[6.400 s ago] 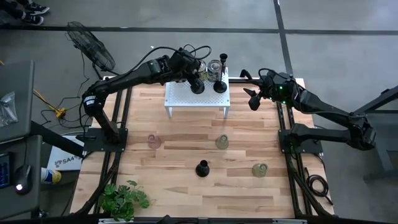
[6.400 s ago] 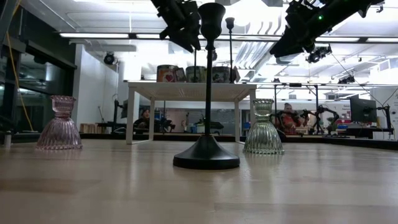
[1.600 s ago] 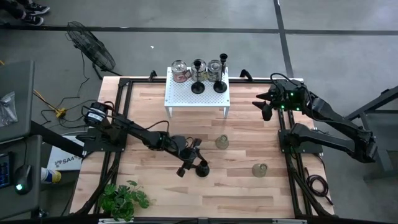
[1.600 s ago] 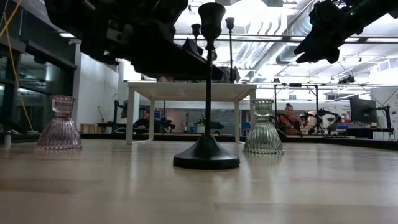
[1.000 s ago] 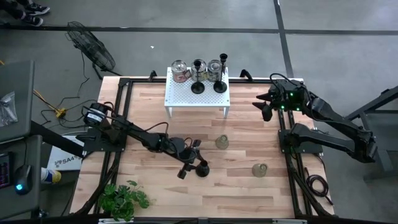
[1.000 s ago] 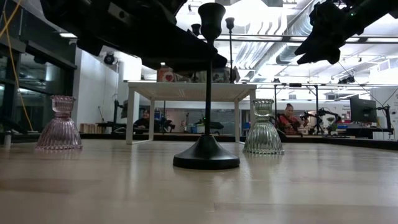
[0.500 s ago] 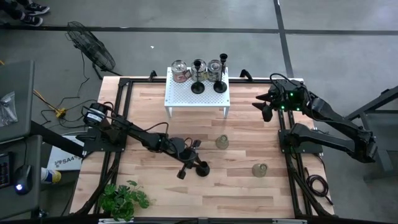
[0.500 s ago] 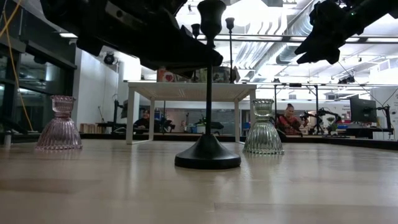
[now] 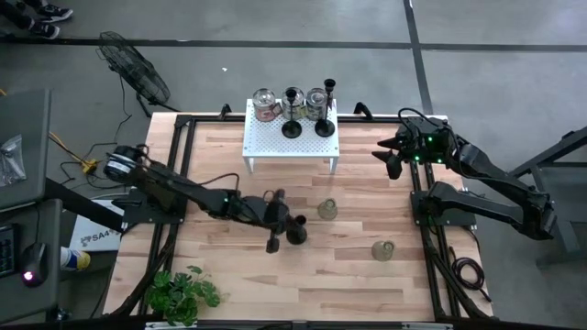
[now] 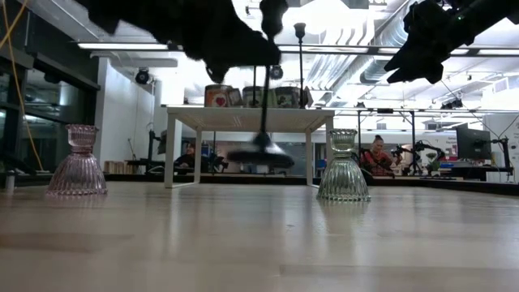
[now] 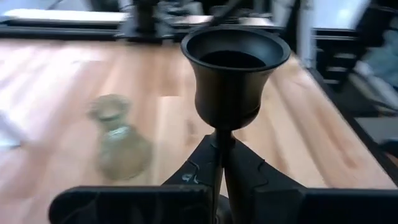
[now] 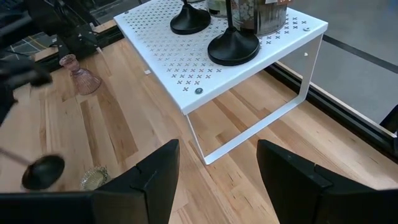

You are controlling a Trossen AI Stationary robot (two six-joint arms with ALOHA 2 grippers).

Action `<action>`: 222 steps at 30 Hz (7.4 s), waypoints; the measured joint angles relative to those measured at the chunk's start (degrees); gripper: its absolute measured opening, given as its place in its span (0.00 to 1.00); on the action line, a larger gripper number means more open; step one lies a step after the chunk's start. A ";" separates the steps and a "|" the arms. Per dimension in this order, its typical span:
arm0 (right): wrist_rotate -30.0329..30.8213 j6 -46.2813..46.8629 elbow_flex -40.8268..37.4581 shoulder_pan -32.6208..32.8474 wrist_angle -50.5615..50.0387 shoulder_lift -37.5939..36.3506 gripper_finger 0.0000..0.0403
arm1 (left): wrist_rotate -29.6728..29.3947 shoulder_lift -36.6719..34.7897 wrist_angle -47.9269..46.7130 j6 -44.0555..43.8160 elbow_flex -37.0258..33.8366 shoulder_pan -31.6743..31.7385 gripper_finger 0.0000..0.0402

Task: Pick & Place candle stick holders
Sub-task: Align the black candle holder on the shelf with the other black candle holders, then put the right transparent candle holder on the shelf

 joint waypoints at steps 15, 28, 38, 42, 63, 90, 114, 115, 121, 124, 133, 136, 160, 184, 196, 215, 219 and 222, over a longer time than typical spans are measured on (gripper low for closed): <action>0.14 0.20 0.02 0.00 -0.94 0.00 0.51 | -40.76 -15.45 -31.44 -1.50 15.38 -2.75 0.01; 0.20 0.22 0.02 0.02 -0.83 0.00 0.51 | -40.86 -19.20 -35.34 -0.50 15.75 16.77 0.01; 0.39 0.44 0.02 0.00 -0.81 0.00 0.51 | -31.47 -19.00 -40.08 -4.71 15.70 24.94 0.01; 1.05 0.36 0.02 0.00 -0.40 0.00 0.51 | -31.38 -19.00 -41.26 -4.71 15.68 24.85 0.01; 1.53 0.32 0.02 0.00 -0.44 0.00 0.51 | -26.33 -19.00 -40.04 -7.93 15.62 32.92 0.01; 1.55 0.44 0.02 0.00 -0.63 0.00 0.51 | -27.12 -16.56 -37.01 -10.87 15.62 34.66 0.01; 1.55 0.46 0.02 0.01 -0.37 0.01 0.51 | -30.55 -13.13 -35.56 -14.10 15.75 34.57 0.01; 1.58 0.46 0.02 0.00 -0.37 0.00 0.51 | -30.51 -13.23 -35.81 -14.09 15.75 34.57 0.01; 1.67 0.42 0.02 0.00 -0.38 0.00 0.51 | -30.54 -13.17 -35.80 -13.83 15.75 34.57 0.01; 1.63 0.39 0.01 0.00 -0.39 0.00 0.51 | -30.29 -13.17 -35.91 -13.65 15.75 34.57 0.03; 1.55 0.24 0.01 0.00 -0.54 0.00 0.51 | -29.90 -13.04 -37.81 -13.23 15.51 34.62 0.19; 1.55 0.24 0.00 0.00 -0.90 0.02 0.51 | -29.90 -12.99 -38.22 -13.21 15.51 34.62 0.22; 3.34 -1.49 0.00 -0.02 -5.55 -0.47 0.51 | -25.57 -22.52 -51.67 -9.63 15.62 33.56 0.53; -9.88 16.24 0.00 3.95 -8.97 -3.64 0.51 | -40.49 -29.85 -64.24 -13.67 15.64 11.30 0.53; -5.66 32.68 0.00 26.48 -9.27 -1.49 0.51 | -41.24 -29.85 -65.17 -13.60 15.64 10.77 0.53; -7.02 58.52 0.04 53.30 -9.05 14.62 0.51 | -40.12 -30.74 -67.03 -13.67 15.64 10.09 0.53; -12.89 63.89 0.04 54.79 -9.13 15.15 0.51 | -38.74 -30.70 -67.04 -13.69 15.64 10.09 0.53; -17.32 67.97 0.04 56.26 -9.15 15.05 0.51 | -38.62 -30.70 -67.07 -13.67 15.64 10.10 0.53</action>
